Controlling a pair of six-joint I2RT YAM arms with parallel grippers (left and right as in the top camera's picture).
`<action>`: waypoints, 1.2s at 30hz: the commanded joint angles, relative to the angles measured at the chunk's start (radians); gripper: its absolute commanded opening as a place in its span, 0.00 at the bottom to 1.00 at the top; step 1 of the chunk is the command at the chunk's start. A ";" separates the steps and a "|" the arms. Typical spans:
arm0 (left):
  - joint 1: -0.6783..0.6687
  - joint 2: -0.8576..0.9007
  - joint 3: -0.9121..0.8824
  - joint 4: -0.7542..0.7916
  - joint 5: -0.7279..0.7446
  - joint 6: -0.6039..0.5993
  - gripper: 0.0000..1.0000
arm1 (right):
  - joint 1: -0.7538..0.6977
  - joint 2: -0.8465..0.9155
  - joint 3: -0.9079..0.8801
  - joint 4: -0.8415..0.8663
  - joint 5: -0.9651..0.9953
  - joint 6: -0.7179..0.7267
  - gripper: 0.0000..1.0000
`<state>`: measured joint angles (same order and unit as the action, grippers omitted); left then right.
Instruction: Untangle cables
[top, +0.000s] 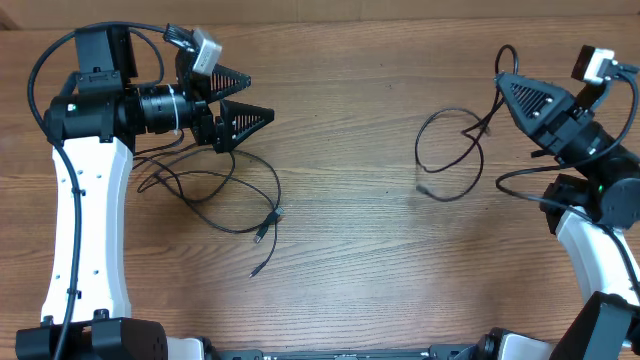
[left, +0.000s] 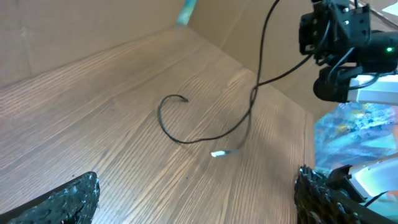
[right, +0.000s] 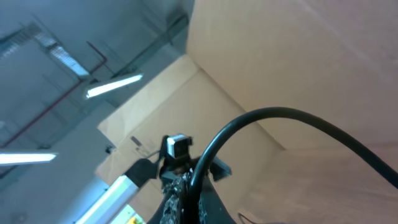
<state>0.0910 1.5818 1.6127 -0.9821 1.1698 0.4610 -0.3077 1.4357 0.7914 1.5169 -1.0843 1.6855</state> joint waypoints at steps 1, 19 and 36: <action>-0.016 -0.013 0.008 -0.008 -0.029 -0.017 1.00 | -0.001 0.001 0.006 0.021 0.048 0.069 0.04; -0.019 -0.013 0.008 -0.016 -0.371 -0.016 1.00 | 0.056 0.020 0.066 -0.513 0.283 -0.203 0.04; -0.019 -0.013 0.008 -0.016 -0.554 -0.016 1.00 | 0.357 0.295 0.596 -0.589 0.396 -0.206 0.04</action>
<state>0.0780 1.5818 1.6127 -0.9985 0.6338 0.4503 0.0185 1.7084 1.3052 0.9253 -0.7265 1.4902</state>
